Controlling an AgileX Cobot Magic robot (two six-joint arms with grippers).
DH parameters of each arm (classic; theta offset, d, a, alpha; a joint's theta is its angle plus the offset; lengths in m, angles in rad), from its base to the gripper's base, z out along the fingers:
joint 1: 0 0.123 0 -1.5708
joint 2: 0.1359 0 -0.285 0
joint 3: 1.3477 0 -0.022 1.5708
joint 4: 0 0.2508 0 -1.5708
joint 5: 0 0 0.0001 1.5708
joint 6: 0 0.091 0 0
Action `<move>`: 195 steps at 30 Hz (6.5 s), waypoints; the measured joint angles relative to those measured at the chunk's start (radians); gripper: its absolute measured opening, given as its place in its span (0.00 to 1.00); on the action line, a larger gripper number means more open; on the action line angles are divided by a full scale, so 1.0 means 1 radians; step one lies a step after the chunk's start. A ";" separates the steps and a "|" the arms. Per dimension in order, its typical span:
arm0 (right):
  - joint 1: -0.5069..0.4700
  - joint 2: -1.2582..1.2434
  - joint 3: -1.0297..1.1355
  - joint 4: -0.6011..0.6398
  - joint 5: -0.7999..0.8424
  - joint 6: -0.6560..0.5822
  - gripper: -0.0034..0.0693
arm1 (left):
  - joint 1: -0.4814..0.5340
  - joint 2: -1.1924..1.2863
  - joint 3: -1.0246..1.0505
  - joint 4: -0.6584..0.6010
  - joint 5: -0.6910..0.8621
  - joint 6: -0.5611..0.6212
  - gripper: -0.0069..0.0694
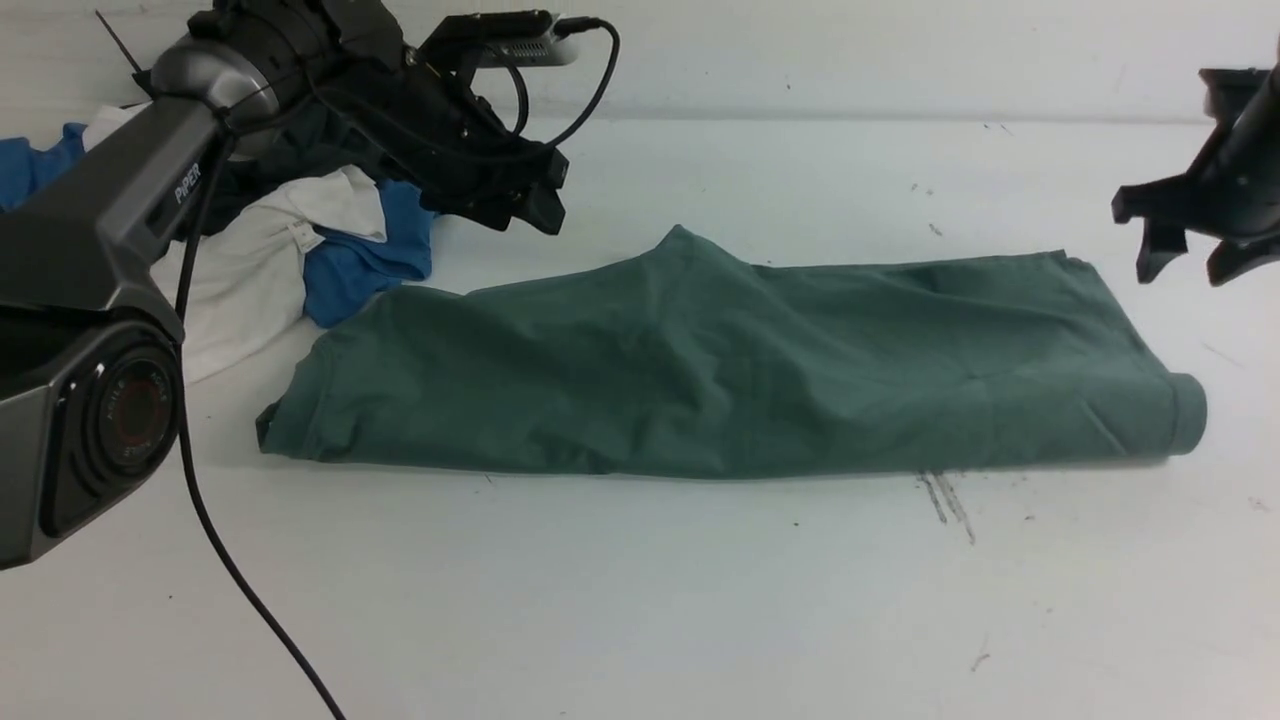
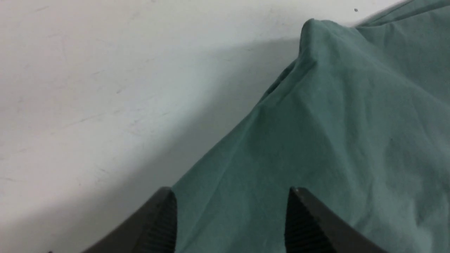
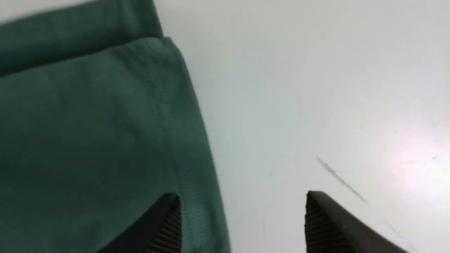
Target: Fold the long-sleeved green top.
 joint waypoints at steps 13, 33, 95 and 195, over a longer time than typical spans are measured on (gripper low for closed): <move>-0.003 0.100 0.067 0.114 -0.006 0.000 0.76 | 0.000 0.006 0.000 0.000 -0.024 0.000 0.61; -0.009 0.042 0.125 0.112 -0.014 -0.028 0.08 | 0.051 0.006 -0.058 -0.001 0.141 -0.082 0.59; -0.038 -0.295 0.655 -0.136 -0.018 0.050 0.08 | 0.132 0.026 0.268 0.005 0.020 -0.120 0.20; -0.039 -2.061 1.607 0.270 -0.423 -0.229 0.03 | -0.079 -0.436 0.007 -0.085 0.174 -0.140 0.09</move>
